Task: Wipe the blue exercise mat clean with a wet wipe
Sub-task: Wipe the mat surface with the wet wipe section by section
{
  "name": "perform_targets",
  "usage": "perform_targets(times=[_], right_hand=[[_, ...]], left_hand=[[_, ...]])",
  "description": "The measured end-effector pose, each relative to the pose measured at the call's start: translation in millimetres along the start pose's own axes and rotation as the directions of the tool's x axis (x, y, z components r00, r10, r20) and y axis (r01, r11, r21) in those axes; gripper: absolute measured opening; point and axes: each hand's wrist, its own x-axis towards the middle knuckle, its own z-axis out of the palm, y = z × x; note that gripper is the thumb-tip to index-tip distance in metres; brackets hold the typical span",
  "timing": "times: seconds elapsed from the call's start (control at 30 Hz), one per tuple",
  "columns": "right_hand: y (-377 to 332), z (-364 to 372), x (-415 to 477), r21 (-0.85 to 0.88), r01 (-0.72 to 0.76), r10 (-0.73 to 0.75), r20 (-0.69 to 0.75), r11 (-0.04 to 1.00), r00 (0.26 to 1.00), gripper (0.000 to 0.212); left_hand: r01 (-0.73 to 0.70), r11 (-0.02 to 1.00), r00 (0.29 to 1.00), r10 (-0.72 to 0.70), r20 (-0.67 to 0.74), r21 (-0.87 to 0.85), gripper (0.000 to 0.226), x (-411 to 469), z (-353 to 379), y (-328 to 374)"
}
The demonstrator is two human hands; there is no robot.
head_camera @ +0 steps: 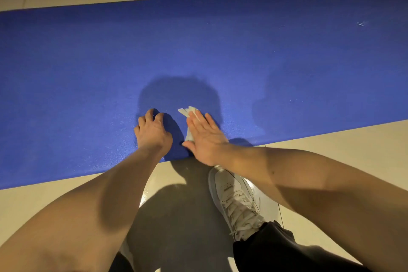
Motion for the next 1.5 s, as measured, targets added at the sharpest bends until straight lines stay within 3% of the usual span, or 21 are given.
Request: perform_targets(times=[0.17,0.3,0.4,0.47,0.57,0.63,0.73,0.8,0.87,1.13,1.23,1.3,1.5], right_hand=[[51.5,-18.7,6.8,0.002,-0.219,0.219,-0.015,0.976,0.976,0.084],[33.8,-31.1,-0.7,0.387,-0.131,0.184,-0.102,0.913,0.978,0.090],[14.7,-42.1,-21.7,0.731,0.001,0.146,-0.137,0.682,0.980,0.101],[7.3,-47.4,-32.9,0.833,-0.014,0.170,-0.096,0.553,0.981,0.100],[0.6,-44.7,-40.0,0.898,-0.054,0.190,-0.033,0.437,0.981,0.086],[0.5,-40.9,-39.4,0.937,-0.084,0.235,0.002,0.338,0.972,0.064],[3.2,-39.4,-36.9,0.978,-0.163,0.284,0.122,0.126,0.951,0.038],[5.1,-38.9,-36.0,0.979,-0.204,0.283,0.194,0.006,0.939,0.032],[7.4,-40.4,-35.9,0.971,-0.234,0.273,0.238,-0.047,0.932,0.030],[11.9,-44.1,-39.7,0.967,-0.253,0.198,0.252,-0.024,0.947,0.024],[9.5,-45.5,-39.7,0.964,-0.266,0.205,0.266,-0.026,0.942,0.024],[8.4,-48.2,-40.6,0.960,-0.278,0.225,0.275,-0.022,0.935,0.025],[13.3,-51.8,-41.6,0.960,-0.276,0.276,0.255,0.039,0.927,0.041]], left_hand=[[0.000,0.999,1.000,0.000,0.003,-0.052,0.064,-6.9,1.8,0.9],[0.004,0.988,1.000,-0.007,-0.020,-0.157,0.064,-13.6,2.9,1.7],[-0.032,0.972,0.999,0.022,-0.044,-0.232,0.063,-18.5,4.2,5.1],[-0.066,0.952,0.997,0.052,-0.056,-0.300,0.062,-20.8,4.0,6.9],[-0.102,0.905,0.995,0.089,-0.050,-0.412,0.061,-22.4,4.1,4.8],[-0.092,0.865,0.996,0.082,-0.042,-0.493,0.058,-25.0,4.7,3.9],[-0.042,0.792,0.998,0.060,0.008,-0.609,0.052,-26.9,6.4,6.1],[-0.017,0.742,0.996,0.071,0.054,-0.671,0.049,-27.9,7.1,8.8],[-0.005,0.722,0.992,0.089,0.086,-0.691,0.050,-29.1,8.0,9.8],[-0.040,0.681,0.964,0.219,0.152,-0.731,0.037,-41.8,-2.7,18.5],[-0.042,0.748,0.966,0.200,0.165,-0.662,0.036,-39.2,1.2,16.0],[-0.026,0.760,0.968,0.181,0.173,-0.650,0.020,-37.9,2.8,15.7],[0.077,0.667,0.981,0.083,0.177,-0.741,0.010,-37.1,1.7,16.1]])
